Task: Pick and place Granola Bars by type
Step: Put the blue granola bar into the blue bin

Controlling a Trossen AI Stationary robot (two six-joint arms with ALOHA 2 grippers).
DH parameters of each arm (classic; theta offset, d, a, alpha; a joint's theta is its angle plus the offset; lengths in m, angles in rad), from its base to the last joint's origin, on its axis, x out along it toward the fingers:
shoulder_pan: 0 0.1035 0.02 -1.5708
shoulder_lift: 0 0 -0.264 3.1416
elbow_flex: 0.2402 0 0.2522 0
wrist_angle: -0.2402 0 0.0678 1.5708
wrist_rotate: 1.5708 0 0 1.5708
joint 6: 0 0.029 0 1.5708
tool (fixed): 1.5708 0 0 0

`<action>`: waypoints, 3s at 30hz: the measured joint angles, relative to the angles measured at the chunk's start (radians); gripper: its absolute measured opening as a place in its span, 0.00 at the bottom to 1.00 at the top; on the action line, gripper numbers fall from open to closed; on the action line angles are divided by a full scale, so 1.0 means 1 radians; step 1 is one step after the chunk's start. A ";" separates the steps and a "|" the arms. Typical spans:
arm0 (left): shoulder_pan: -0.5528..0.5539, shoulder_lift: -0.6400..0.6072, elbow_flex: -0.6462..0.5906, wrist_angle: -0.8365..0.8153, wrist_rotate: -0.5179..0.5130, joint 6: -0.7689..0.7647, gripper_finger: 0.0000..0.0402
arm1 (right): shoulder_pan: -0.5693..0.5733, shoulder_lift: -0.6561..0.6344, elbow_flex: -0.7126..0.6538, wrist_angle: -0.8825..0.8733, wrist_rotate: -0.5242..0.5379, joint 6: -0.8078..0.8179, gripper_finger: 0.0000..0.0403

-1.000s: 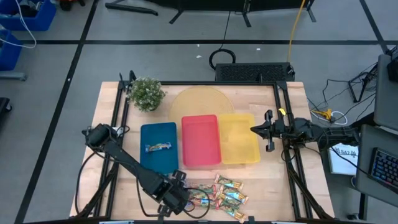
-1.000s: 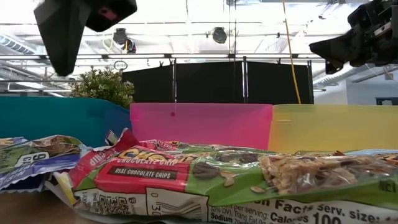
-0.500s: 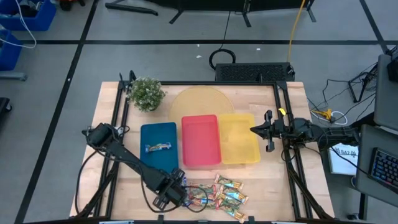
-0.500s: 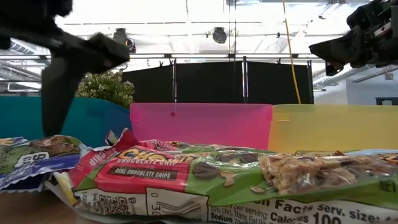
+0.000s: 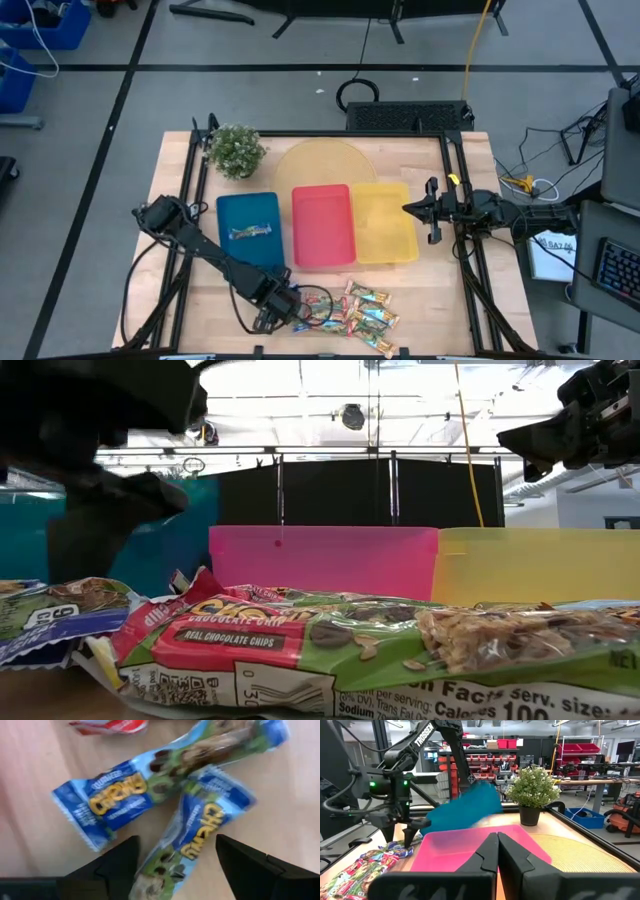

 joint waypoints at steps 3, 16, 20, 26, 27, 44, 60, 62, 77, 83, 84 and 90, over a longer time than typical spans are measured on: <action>-0.030 0.001 -0.002 0.003 -0.054 0.050 0.68 | 0.000 0.000 0.000 0.000 0.000 -0.003 0.00; -0.051 0.003 0.016 -0.004 -0.087 0.059 0.67 | 0.000 0.000 0.000 0.010 0.002 -0.005 0.00; -0.054 0.003 0.018 -0.007 -0.089 0.075 0.67 | 0.000 0.000 0.000 0.009 0.002 -0.005 0.00; -0.063 0.003 0.018 0.008 -0.082 -0.010 0.56 | 0.000 0.000 0.000 0.008 0.002 -0.005 0.00; -0.064 0.003 0.018 0.018 -0.075 -0.033 0.52 | 0.000 0.000 0.000 0.008 0.002 -0.005 0.00; -0.083 0.004 0.019 0.234 0.028 -0.306 0.14 | 0.000 0.000 0.000 0.008 0.002 -0.005 0.00; -0.105 -0.137 0.020 0.108 -0.131 -0.288 0.07 | 0.000 0.000 0.000 0.008 0.002 -0.005 0.00; -0.112 -0.157 0.020 0.093 -0.158 -0.294 0.09 | 0.000 0.000 0.000 0.007 0.002 -0.005 0.00; -0.130 -0.261 0.022 0.033 -0.260 -0.360 0.08 | 0.000 0.000 0.000 0.008 0.002 -0.005 0.00; -0.187 -0.164 0.021 0.207 -0.225 -0.182 0.20 | 0.000 0.000 0.000 0.007 0.002 -0.005 0.00; -0.195 -0.149 0.022 0.244 -0.211 -0.145 0.22 | 0.000 0.000 0.000 0.007 0.001 -0.005 0.00; -0.217 -0.094 0.022 0.276 -0.182 -0.045 0.40 | 0.000 0.000 0.000 0.008 0.002 0.001 0.00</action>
